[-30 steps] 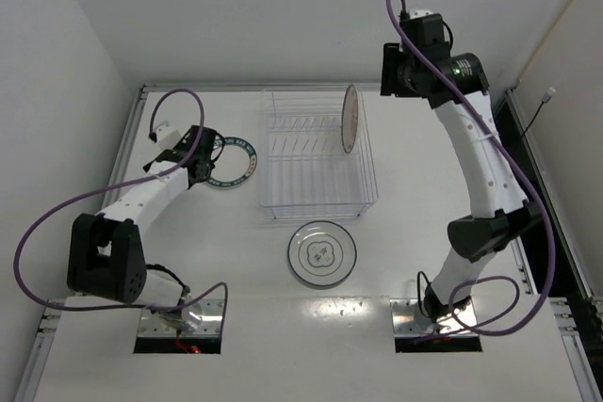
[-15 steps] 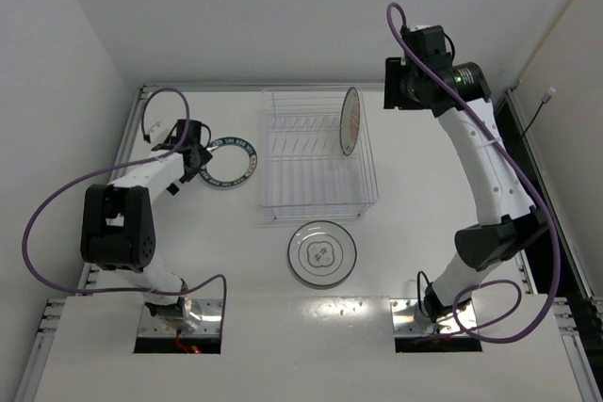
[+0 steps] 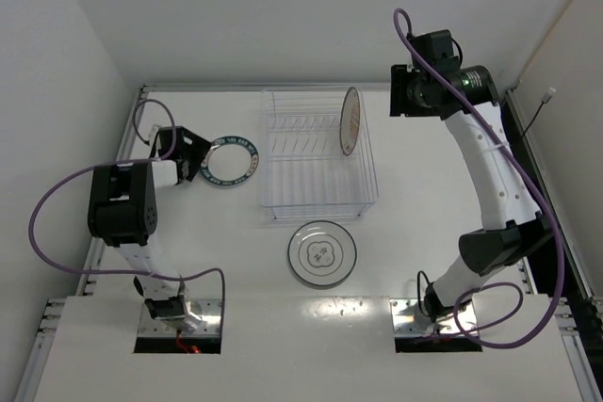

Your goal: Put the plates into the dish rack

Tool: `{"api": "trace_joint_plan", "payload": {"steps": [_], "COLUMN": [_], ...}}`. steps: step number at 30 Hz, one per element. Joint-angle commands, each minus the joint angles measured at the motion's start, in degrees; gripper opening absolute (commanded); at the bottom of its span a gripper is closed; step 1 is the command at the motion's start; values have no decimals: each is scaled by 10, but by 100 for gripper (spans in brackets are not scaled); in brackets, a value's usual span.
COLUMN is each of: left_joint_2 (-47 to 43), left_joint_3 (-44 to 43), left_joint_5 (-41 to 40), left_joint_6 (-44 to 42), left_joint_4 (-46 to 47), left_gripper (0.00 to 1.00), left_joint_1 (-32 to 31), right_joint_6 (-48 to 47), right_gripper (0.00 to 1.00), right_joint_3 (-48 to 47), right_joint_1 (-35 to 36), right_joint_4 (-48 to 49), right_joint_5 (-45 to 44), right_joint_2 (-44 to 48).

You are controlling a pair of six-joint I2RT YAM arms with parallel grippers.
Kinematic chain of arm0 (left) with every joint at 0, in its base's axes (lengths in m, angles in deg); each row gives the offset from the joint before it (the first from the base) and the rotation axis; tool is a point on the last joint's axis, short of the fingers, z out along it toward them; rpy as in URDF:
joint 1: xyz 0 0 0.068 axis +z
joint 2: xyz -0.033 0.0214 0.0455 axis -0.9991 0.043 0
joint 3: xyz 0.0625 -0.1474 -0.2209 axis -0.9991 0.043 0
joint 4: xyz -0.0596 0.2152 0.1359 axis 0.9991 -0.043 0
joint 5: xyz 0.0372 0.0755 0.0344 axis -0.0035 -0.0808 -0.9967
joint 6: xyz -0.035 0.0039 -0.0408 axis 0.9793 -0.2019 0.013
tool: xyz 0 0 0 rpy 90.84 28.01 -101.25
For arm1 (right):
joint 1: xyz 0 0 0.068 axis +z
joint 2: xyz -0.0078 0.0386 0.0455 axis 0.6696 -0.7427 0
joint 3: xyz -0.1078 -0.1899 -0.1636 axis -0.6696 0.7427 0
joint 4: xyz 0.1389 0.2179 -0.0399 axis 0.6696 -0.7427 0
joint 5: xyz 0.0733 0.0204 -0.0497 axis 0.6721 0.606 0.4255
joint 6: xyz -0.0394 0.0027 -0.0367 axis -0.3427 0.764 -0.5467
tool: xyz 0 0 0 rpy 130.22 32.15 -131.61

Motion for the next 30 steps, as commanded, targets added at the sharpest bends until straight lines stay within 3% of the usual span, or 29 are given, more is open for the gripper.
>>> {"api": "trace_joint_plan", "payload": {"steps": [1, 3, 4, 7, 11, 19, 30], "left_joint_2": [88, 117, 125, 132, 102, 59, -9], "left_joint_3": [-3, -14, -19, -19, -33, -54, -214], "left_joint_5": [139, 174, 187, 201, 176, 162, 171], "left_joint_6": [-14, -19, -19, -26, -53, -46, 35], "left_joint_4": [49, 58, 58, 58, 11, -15, -43], "left_gripper": [73, 59, 40, 16, 0, 0, 0], "left_joint_1": [4, 4, 10, 10, 28, 83, 95], "right_joint_6": [-8, -8, -8, -8, -3, 3, 3], "right_gripper": [47, 47, 47, 47, 47, 47, 47], "right_joint_3": [-10, -10, -5, 1, 12, 13, 31], "right_joint_1": [-7, -7, -7, -12, -18, -18, -18], "right_joint_4": [-16, -22, -22, -22, -17, -17, -5], "right_joint_5": [3, 3, 3, 3, 14, 52, 82], "right_joint_2": [18, 18, 18, 18, 18, 13, 23]}}
